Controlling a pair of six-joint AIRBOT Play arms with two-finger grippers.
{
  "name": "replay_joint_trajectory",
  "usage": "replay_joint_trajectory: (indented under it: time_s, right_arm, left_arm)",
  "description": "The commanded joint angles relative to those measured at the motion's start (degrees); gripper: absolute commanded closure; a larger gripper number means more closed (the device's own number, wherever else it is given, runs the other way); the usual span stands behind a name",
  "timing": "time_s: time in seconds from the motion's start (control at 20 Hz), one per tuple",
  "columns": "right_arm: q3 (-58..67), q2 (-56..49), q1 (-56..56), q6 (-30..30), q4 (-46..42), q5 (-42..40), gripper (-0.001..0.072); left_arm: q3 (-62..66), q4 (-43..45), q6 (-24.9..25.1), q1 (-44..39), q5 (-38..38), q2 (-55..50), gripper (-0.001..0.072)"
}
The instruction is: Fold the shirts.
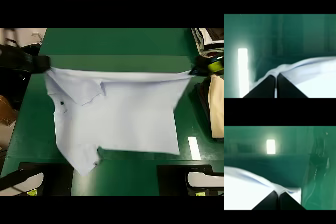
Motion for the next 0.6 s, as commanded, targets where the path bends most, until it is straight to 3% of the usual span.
replay_joint_trajectory:
  time_s: [0.0,0.25,0.45,0.55]
  right_arm:
    - [0.9,-9.4,1.1,-1.5,1.2,-8.4,0.0697]
    - [9.2,-12.7,1.1,-6.0,1.0,-8.4,0.0697]
    - [3.9,-7.6,1.3,-6.8,0.5,-6.2,0.0697]
    - [-4.2,-3.9,1.3,-6.8,0.5,-7.6,0.0697]
  left_arm:
    - [0.4,-0.9,2.6,0.0,10.1,-10.5,0.0686]
    - [3.6,-0.8,2.9,0.0,14.1,-12.4,0.0686]
    - [2.6,-0.6,5.8,0.0,0.0,-11.9,0.0686]
    - [-1.2,-0.7,5.8,0.0,-2.6,-11.9,0.0686]
